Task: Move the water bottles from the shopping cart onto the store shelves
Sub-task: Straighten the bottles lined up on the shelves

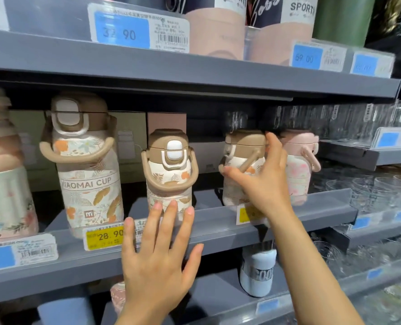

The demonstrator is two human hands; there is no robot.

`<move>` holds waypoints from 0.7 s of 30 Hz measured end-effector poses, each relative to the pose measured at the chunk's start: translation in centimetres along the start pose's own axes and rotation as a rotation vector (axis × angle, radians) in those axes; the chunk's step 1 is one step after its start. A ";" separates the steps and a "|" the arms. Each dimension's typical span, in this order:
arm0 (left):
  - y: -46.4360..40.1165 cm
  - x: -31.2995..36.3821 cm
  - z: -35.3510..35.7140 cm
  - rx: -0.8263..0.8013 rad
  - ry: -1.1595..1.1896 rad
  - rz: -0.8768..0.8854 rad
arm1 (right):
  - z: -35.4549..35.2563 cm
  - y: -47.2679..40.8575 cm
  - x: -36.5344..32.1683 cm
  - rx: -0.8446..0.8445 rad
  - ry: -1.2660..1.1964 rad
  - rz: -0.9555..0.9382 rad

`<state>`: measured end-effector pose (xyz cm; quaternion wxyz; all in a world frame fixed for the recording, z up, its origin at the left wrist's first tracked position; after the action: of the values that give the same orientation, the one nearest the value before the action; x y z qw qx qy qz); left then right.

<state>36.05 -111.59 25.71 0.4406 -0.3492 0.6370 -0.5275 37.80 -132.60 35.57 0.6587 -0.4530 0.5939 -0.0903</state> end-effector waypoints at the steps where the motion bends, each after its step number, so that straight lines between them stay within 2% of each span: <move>1: 0.0 0.0 0.1 0.002 0.004 -0.001 | -0.2 -0.4 0.6 -0.047 -0.087 0.044; 6: -0.1 0.0 0.2 -0.003 -0.003 0.005 | 0.3 -1.6 1.9 -0.330 -0.260 0.131; 9: 0.0 0.0 0.1 -0.005 -0.016 0.020 | 0.1 -1.6 1.9 -0.392 -0.318 0.188; 11: 0.0 -0.1 0.1 -0.006 -0.016 0.023 | -0.4 -1.0 1.7 -0.336 -0.256 0.175; 14: 0.0 0.0 0.1 -0.005 -0.022 0.025 | -1.9 0.7 -0.3 -0.009 -0.004 -0.008; 16: 0.0 -0.1 0.1 -0.011 -0.028 0.025 | -1.7 2.1 -2.5 0.132 0.233 -0.129; 19: 0.0 0.0 0.0 -0.014 -0.032 0.033 | 1.0 2.1 -3.7 0.096 0.564 -0.159; 21: 0.1 -0.1 -0.1 -0.021 -0.025 0.037 | 1.8 1.6 -3.4 0.067 0.615 -0.170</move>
<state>36.02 -111.48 25.63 0.4545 -0.3485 0.6434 -0.5079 37.76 -128.56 36.68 0.4527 -0.4305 0.7221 -0.2971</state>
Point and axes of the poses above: each hand's wrist, its own y-axis away from the middle knuckle, its own z-axis out of the palm, x = y × z, the point moved 6 cm from there along -y, towards the middle knuckle, and after that the axes turned 13 degrees about x, right-handed, at the moved point
